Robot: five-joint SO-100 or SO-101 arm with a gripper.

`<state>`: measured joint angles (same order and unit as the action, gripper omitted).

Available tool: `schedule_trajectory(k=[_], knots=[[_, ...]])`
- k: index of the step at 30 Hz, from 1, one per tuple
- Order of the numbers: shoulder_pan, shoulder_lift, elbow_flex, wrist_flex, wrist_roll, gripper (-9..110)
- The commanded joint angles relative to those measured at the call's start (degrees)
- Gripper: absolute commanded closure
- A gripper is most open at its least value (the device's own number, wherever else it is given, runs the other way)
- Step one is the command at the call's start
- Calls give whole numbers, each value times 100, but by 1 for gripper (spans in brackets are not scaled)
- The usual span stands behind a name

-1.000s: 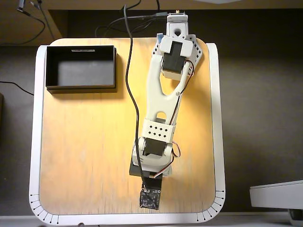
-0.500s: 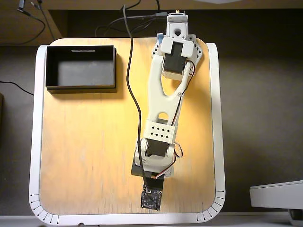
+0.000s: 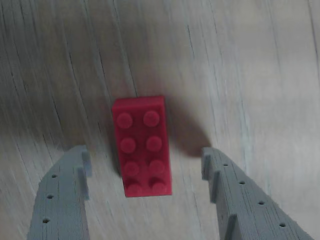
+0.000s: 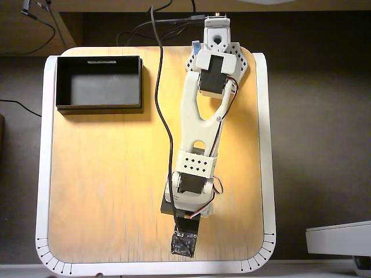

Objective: Grasp a lego block and put it in the bin.

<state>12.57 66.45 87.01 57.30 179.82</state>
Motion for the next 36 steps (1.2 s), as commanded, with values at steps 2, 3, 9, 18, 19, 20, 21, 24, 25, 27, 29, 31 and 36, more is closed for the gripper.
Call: schedule_trajectory(k=[2, 3, 9, 18, 19, 20, 21, 24, 25, 27, 29, 31, 36], knots=[[-97, 105, -729, -123, -35, 84], [-97, 88, -729, -123, -35, 84], [-88, 53, -738, -246, -53, 84], [-88, 26, -729, -334, -26, 89], [-88, 26, -729, -334, -26, 89], [-79, 26, -729, -334, -18, 91], [-79, 26, -729, -334, -18, 92], [-62, 18, -729, -334, -26, 96], [-62, 18, -729, -334, -35, 97], [-53, 18, -729, -325, -53, 101], [-35, 18, -729, -325, -70, 101], [-26, 35, -729, -325, -97, 101], [44, 396, -721, -26, -176, 101]])
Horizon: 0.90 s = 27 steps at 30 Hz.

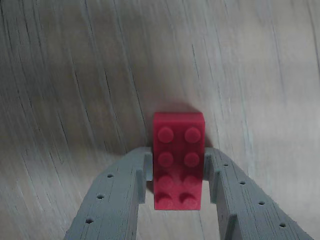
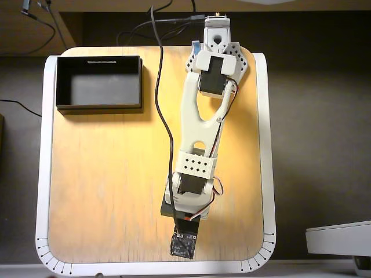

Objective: Grasp a lego block and put it in the bin.

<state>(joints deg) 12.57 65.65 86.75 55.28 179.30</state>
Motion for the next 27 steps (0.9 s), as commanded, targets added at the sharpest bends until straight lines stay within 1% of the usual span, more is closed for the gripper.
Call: schedule_trajectory(k=[1, 9, 16, 18, 23, 27], knots=[[53, 606, -694, 281, -141, 101], [62, 2426, -466, 1248, -167, 101], [79, 3990, -448, 2575, -141, 101], [185, 4377, -457, 2742, -246, 101], [923, 5115, -475, 2769, -272, 101], [2092, 5291, -475, 2769, -114, 101]])
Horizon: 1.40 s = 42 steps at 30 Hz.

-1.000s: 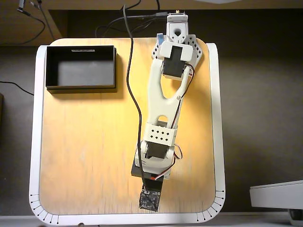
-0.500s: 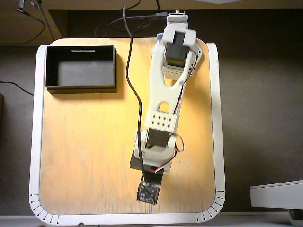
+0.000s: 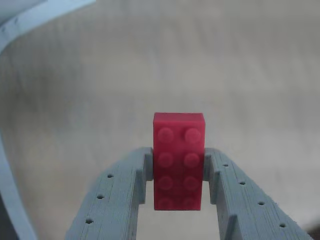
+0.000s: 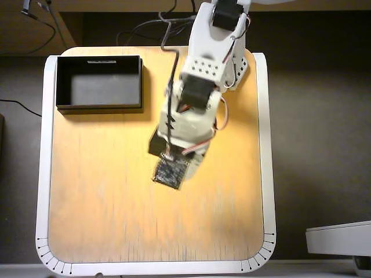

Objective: Grasp a lego block and put it in the bin.

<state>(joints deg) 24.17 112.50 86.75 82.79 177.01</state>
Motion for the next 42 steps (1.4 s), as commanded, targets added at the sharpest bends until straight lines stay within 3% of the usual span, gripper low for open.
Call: schedule_trajectory(k=[1, 11, 21, 29, 42], knots=[[1248, 606, -475, 18, 158, 101], [3999, 571, -475, 35, 35, 101], [5687, 431, -492, -35, 896, 101], [6354, -571, -483, -44, 1485, 101], [6372, -1854, -457, -44, 1336, 101]])
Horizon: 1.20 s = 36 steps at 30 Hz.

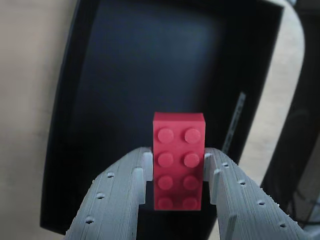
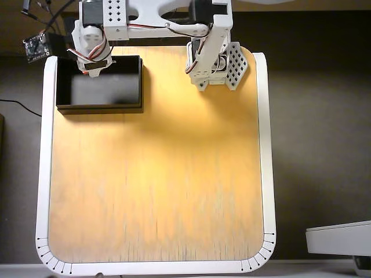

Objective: Grasp a lego block and put it in the bin.

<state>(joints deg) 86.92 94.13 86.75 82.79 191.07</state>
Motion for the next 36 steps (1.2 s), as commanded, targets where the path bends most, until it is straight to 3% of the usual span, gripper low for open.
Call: schedule_trajectory(k=[1, 16, 36], knots=[[97, -79, -448, -44, -79, 101], [-378, -729, 123, -1072, -536, 101], [-589, -466, 1143, -1371, -448, 101]])
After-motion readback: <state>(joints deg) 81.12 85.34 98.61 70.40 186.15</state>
